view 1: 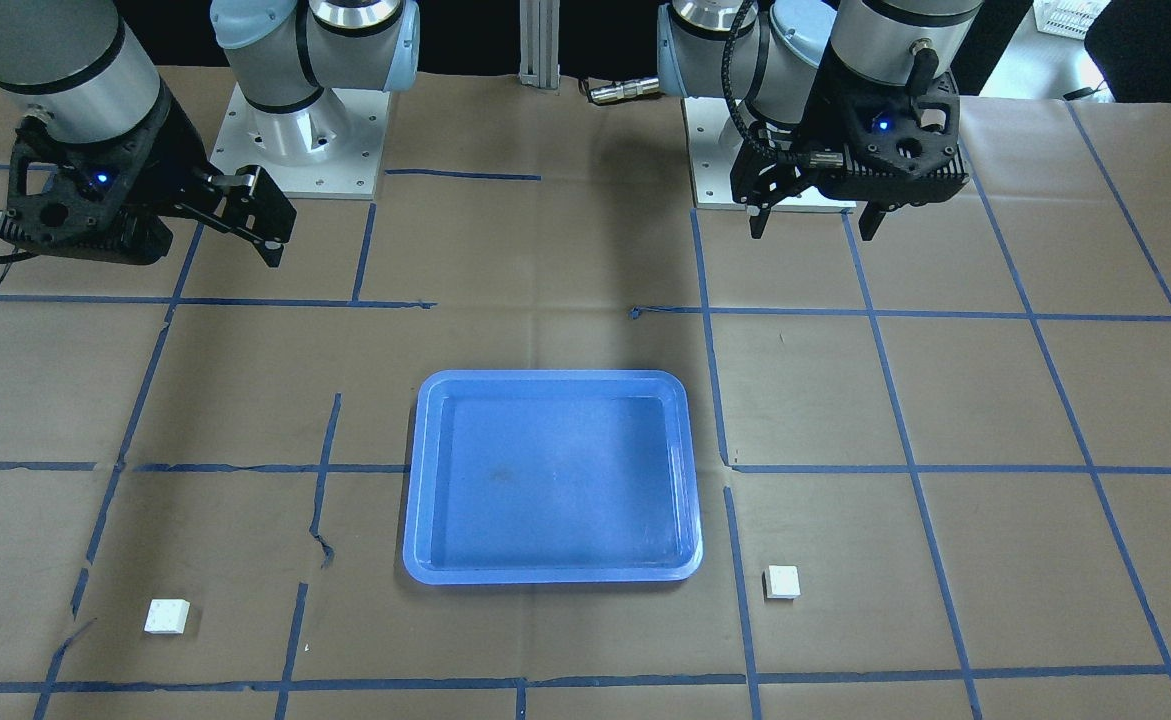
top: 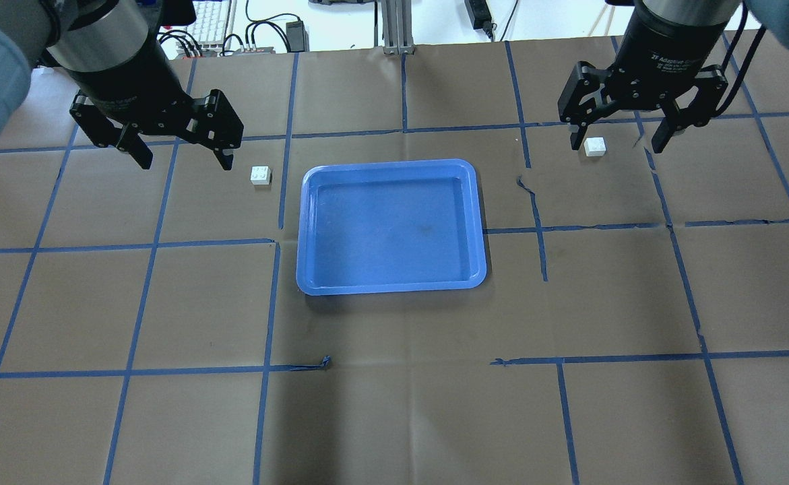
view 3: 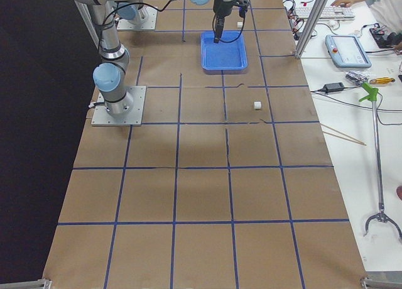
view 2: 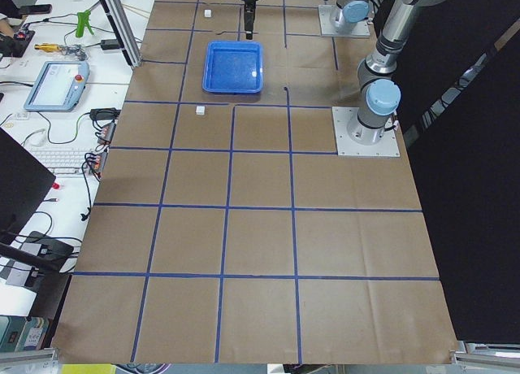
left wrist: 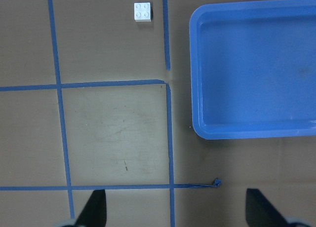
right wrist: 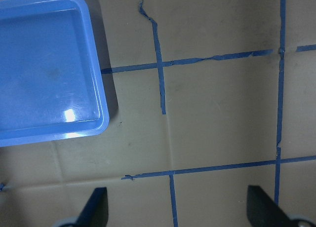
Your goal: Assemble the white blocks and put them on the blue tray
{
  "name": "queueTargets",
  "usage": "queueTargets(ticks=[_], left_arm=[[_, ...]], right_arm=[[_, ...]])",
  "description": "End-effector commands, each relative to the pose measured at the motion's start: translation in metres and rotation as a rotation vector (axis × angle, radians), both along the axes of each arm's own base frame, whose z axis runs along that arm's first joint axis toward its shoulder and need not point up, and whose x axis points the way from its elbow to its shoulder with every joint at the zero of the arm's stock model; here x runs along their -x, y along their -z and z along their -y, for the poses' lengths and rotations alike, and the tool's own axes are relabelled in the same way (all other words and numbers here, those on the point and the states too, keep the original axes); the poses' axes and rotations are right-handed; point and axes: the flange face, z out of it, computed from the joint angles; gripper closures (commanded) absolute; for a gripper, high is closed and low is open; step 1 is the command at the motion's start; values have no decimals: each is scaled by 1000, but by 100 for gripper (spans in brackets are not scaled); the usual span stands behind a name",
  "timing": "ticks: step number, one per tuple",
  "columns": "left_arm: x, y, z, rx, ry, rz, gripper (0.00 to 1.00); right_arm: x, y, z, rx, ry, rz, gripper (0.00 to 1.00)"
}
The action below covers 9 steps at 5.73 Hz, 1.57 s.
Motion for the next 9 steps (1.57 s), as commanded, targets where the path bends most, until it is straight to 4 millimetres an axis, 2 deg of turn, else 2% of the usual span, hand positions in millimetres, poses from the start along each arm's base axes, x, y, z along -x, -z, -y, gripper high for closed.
queueTargets(ticks=[1, 2, 5, 6, 7, 8, 9], left_arm=[[0, 0, 0, 0, 0, 2, 1], [0, 1, 0, -3, 0, 2, 1], [-6, -9, 4, 99, 5, 12, 1], [-12, 17, 26, 69, -10, 12, 1], [-30, 47, 70, 74, -37, 6, 1], [-42, 92, 113, 97, -57, 4, 1], [-42, 149, 152, 112, -58, -10, 1]], right_arm=[[0, 1, 2, 2, -7, 4, 0], [0, 3, 5, 0, -43, 8, 0], [16, 9, 21, 52, -490, 32, 0], [44, 14, 34, 71, -612, 39, 0], [79, 21, 48, 92, -736, 49, 0], [102, 30, 65, 120, -902, 46, 0], [118, 38, 79, 153, -1176, 38, 0]])
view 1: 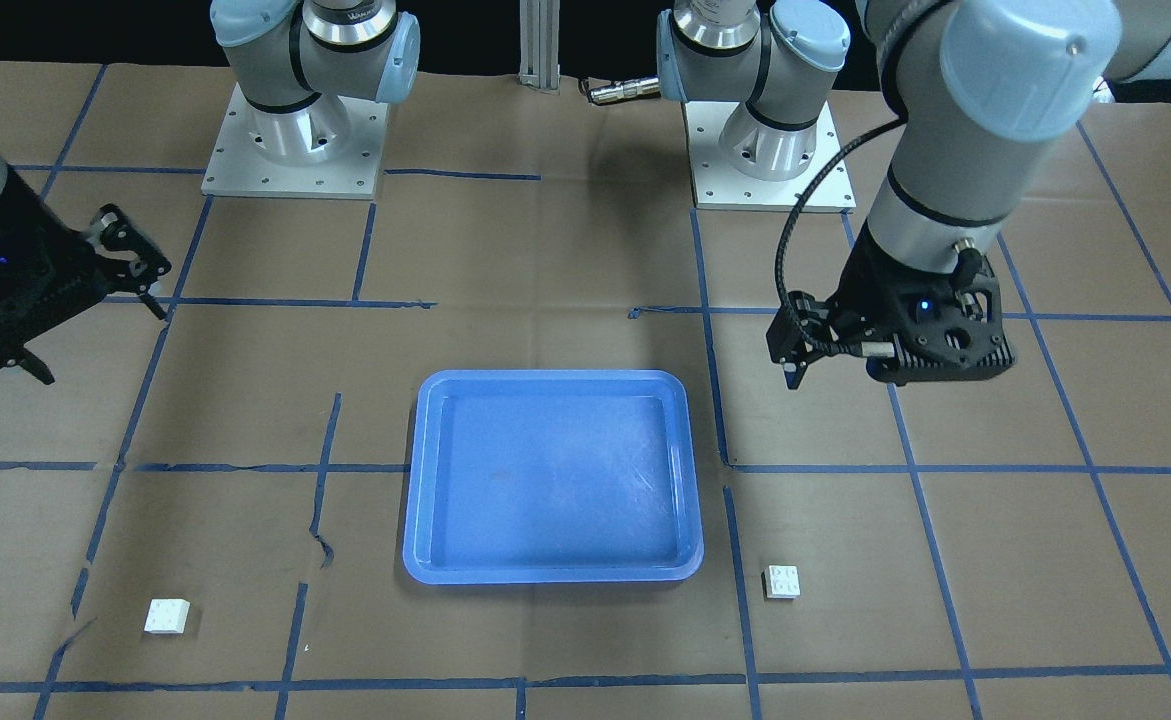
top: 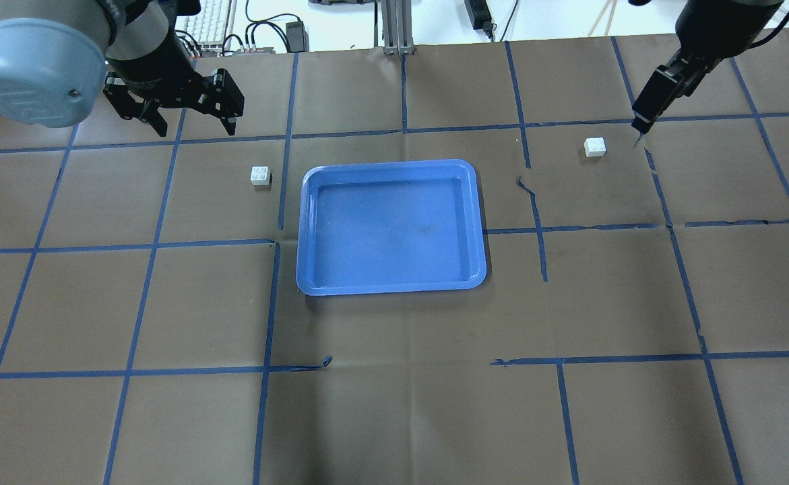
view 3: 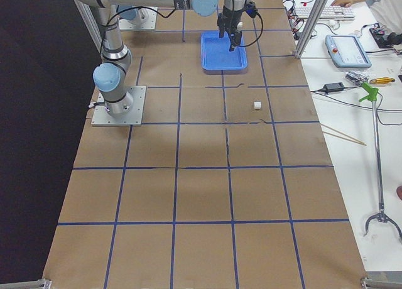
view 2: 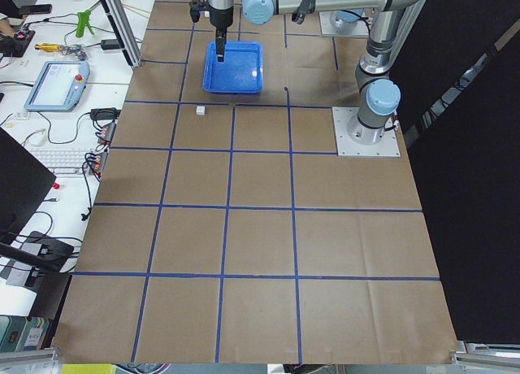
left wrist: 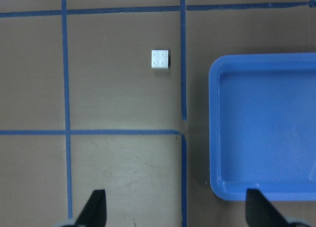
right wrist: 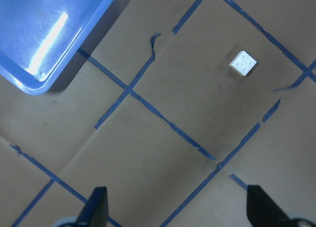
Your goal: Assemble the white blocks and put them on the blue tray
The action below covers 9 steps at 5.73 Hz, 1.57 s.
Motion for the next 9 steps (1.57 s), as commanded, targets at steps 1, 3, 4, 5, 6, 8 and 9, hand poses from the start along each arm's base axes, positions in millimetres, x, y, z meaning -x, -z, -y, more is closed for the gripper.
queueTargets(ticks=[1, 3, 4, 5, 6, 8, 9], left_arm=[[-5, 104, 61, 10, -5, -8, 1], [-8, 195, 77, -58, -9, -2, 1], [-7, 233, 88, -37, 17, 0, 1], [-9, 251, 94, -27, 20, 2, 1], [-8, 255, 93, -34, 26, 1, 1], [-9, 250, 96, -31, 55, 0, 73], [-9, 246, 94, -31, 57, -3, 92]], right_arm=[[31, 22, 26, 67, -465, 58, 0], [65, 61, 64, 134, -818, 159, 0], [91, 88, 88, 176, -857, 241, 0], [114, 123, 104, 171, -885, 290, 0], [132, 163, 116, 213, -842, 391, 0], [138, 243, 137, 294, -752, 601, 0], [147, 277, 147, 361, -726, 654, 1]])
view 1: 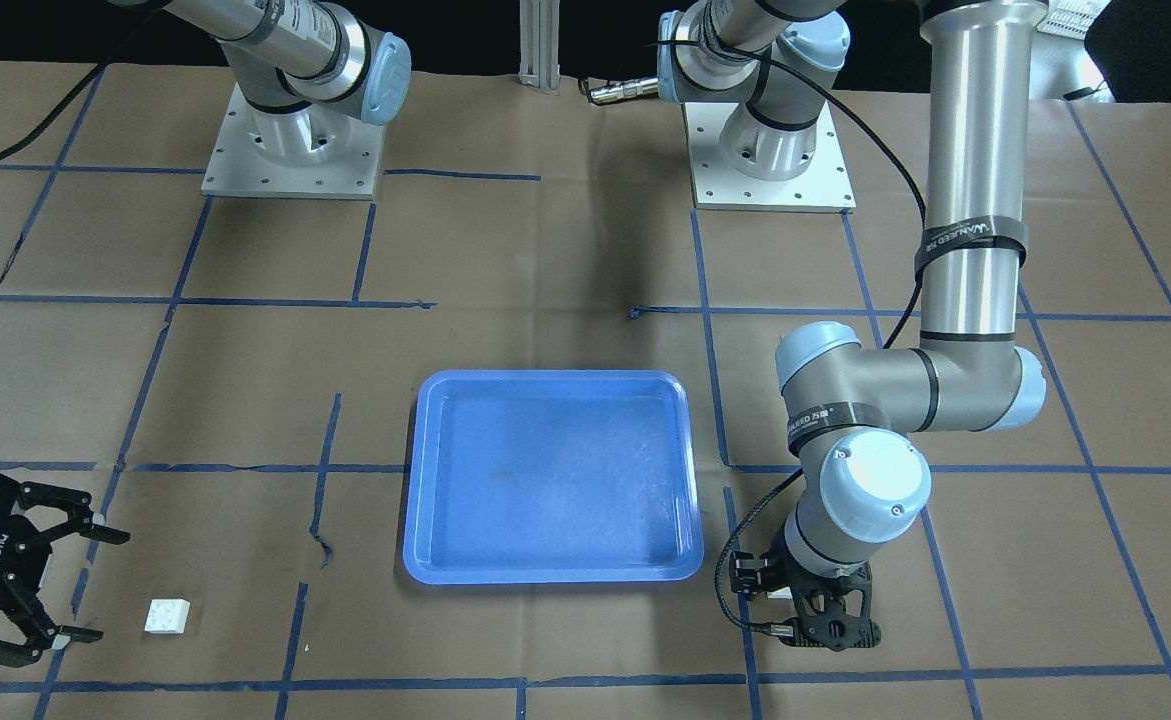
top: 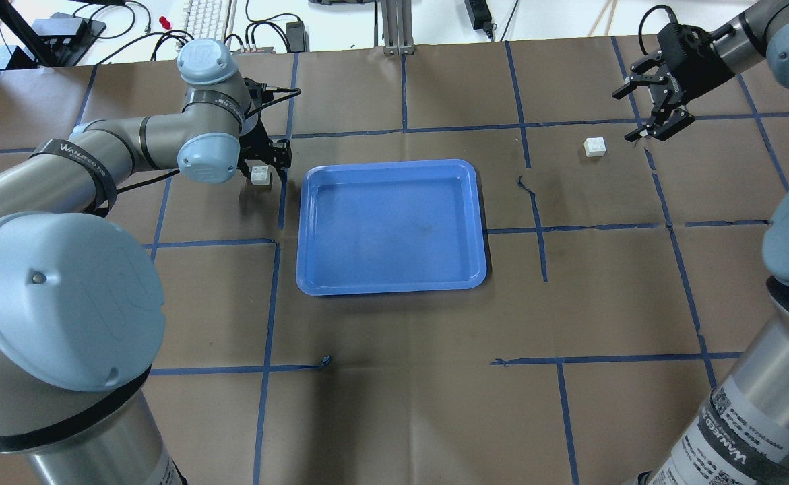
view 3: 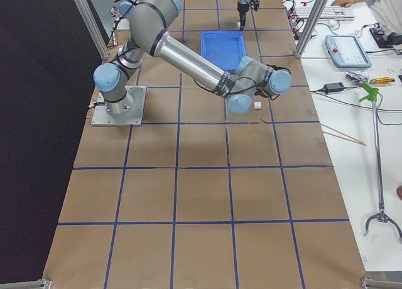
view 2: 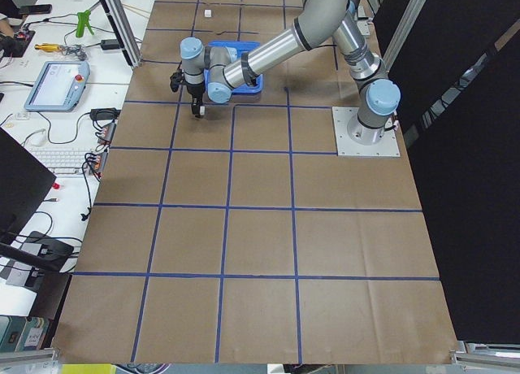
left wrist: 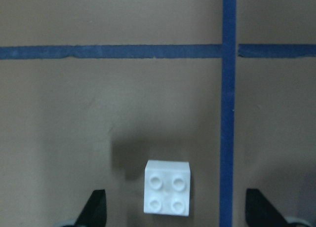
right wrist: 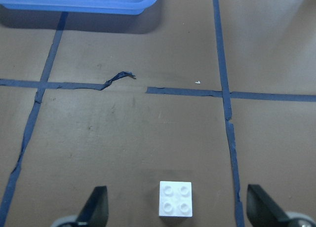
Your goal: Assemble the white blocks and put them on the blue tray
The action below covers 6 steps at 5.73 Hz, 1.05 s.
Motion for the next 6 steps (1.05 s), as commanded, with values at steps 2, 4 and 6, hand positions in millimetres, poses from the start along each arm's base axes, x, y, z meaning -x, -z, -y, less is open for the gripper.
queueTargets(ticks=[2, 4, 6], left_arm=[[1, -48, -10, -32, 6, -4, 92], [98, -117, -66, -66, 165, -3, 92], [215, -105, -117, -92, 594, 17, 92]], right_arm=[[8, 71, 10, -5, 43, 130, 1], [7, 87, 6, -35, 42, 129, 1], [10, 84, 7, -46, 38, 96, 18]])
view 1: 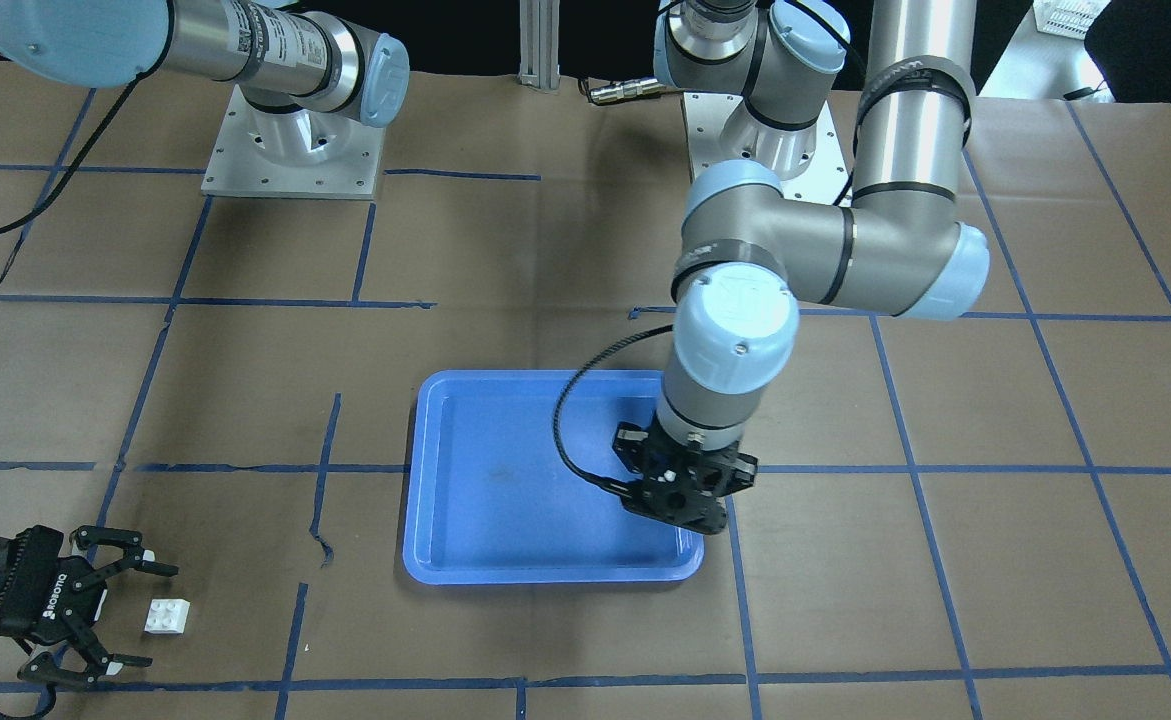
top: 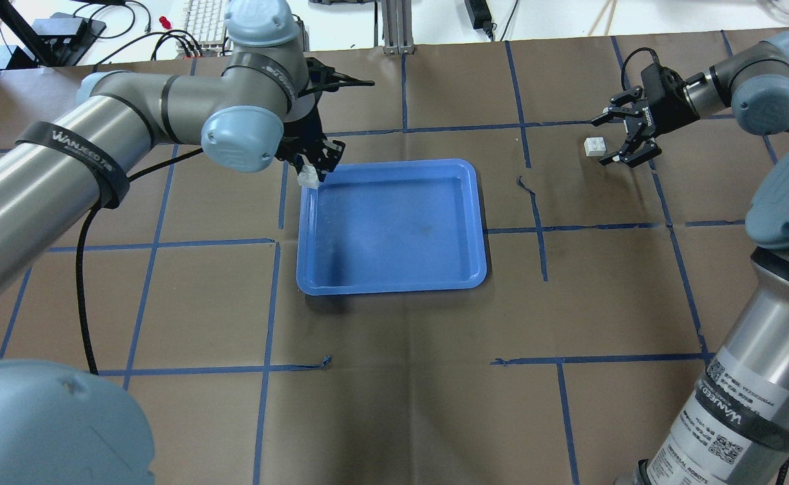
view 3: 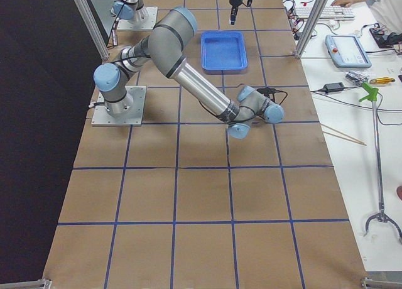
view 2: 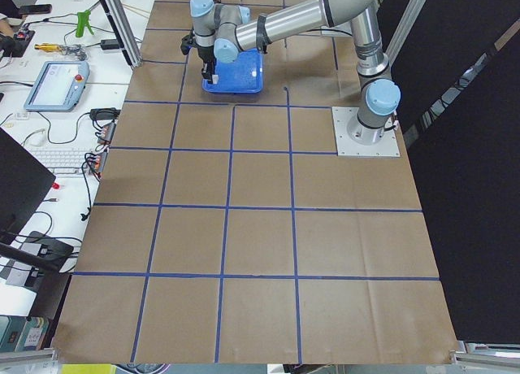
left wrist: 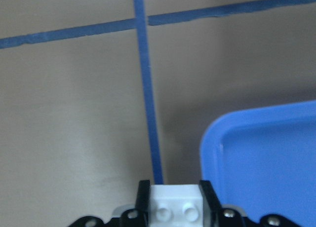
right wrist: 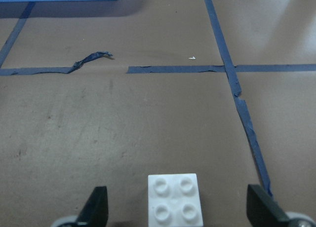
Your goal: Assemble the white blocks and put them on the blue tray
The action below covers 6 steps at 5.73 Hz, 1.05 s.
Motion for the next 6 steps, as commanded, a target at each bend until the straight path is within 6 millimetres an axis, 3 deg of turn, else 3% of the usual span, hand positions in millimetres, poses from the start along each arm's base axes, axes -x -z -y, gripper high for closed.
queueTargets(ticks=[1, 2, 4, 5, 6], left_arm=[[60, 17, -41, -42, 388, 7, 92], [59, 32, -49, -39, 608, 5, 92], [56, 82, -60, 64, 939, 15, 92], [58, 90, -68, 51, 1013, -31, 95], [59, 98, -68, 39, 1020, -41, 95]], right_arm=[[4, -4, 0, -9, -11, -43, 45], [4, -4, 0, -11, -12, -44, 53], [4, -8, 1, -4, -9, -43, 71], [4, -27, 1, 17, -7, -56, 72], [0, -65, -1, 21, 24, -76, 72]])
